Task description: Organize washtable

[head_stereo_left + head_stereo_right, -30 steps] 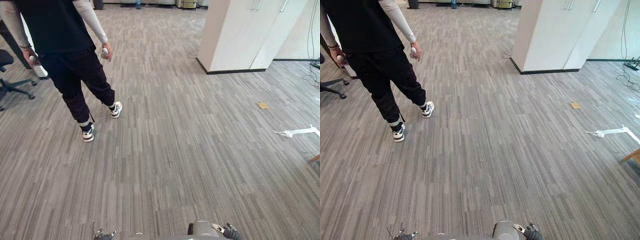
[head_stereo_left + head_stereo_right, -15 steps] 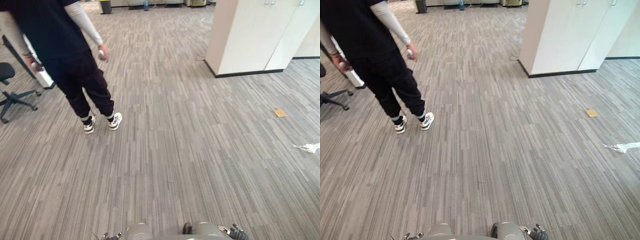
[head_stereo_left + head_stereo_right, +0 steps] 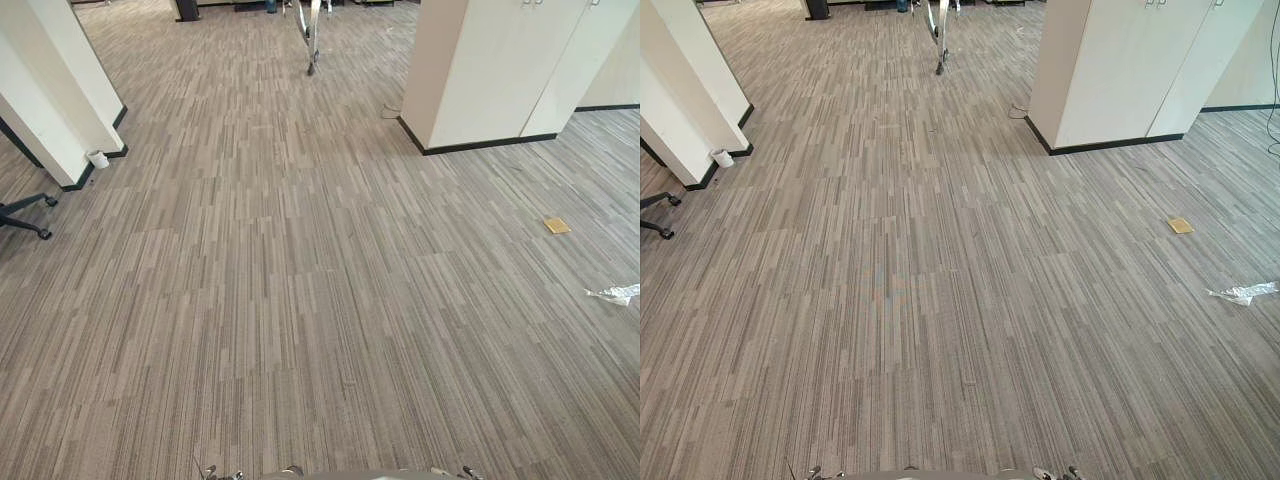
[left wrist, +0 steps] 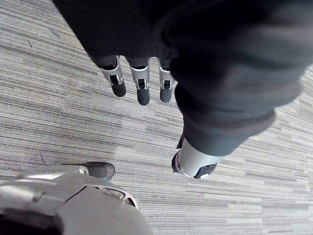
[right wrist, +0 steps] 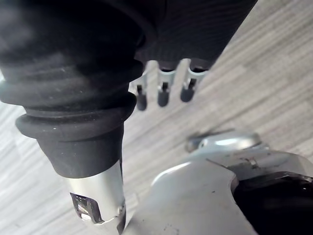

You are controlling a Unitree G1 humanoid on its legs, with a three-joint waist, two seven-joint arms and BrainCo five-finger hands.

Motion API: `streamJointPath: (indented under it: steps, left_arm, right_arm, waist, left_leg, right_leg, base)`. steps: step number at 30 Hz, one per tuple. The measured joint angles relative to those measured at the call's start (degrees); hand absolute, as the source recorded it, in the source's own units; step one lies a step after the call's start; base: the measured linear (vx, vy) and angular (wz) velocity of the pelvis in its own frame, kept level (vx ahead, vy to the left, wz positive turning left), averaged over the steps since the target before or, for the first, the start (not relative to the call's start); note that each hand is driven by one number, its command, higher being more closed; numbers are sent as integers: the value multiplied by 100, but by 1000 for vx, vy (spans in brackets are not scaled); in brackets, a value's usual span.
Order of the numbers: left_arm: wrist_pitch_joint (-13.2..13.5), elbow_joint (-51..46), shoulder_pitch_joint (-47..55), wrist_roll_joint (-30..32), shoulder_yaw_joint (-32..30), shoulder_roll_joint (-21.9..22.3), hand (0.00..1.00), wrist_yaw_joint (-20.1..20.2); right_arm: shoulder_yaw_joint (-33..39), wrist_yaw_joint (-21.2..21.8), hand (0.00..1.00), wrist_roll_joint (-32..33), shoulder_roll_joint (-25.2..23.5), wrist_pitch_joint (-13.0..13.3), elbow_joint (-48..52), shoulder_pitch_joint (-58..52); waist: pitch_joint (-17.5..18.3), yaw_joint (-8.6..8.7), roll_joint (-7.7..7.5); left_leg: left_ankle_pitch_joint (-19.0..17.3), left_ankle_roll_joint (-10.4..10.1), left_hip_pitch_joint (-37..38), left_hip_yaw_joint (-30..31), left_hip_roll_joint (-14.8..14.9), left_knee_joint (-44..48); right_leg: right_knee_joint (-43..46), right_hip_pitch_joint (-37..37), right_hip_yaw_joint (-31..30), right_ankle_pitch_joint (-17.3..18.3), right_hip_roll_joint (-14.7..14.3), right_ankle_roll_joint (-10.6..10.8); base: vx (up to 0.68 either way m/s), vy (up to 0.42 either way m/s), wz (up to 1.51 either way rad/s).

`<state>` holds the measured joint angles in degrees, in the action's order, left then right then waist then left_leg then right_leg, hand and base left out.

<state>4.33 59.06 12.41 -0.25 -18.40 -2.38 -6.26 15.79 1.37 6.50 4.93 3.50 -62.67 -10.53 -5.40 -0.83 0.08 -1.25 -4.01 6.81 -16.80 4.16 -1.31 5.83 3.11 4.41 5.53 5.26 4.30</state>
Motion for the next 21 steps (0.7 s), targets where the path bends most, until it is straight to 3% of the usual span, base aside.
streamJointPath:
  steps: [12,21]
  left_arm:
    - [17,91,-216,-477,-22,12,0,-27]
    - [62,232,-469,-764,-206,53,0,-24]
  right_arm:
    - [177,-181,0,-37,-12,3,-15,10]
    - [259,-262,0,-41,-18,17,-176,177]
  waist:
    - [-37,28,53]
    - [-159,41,57]
  left_leg:
    - [27,23,-274,-93,60,-140]
    - [61,8,-189,-18,35,-271]
  right_leg:
    - [-216,-269,-84,-88,-55,11]
    - [-429,-29,68,-123,-84,6]
  base:
    - [17,-6,-3]
    - [101,-14,5]
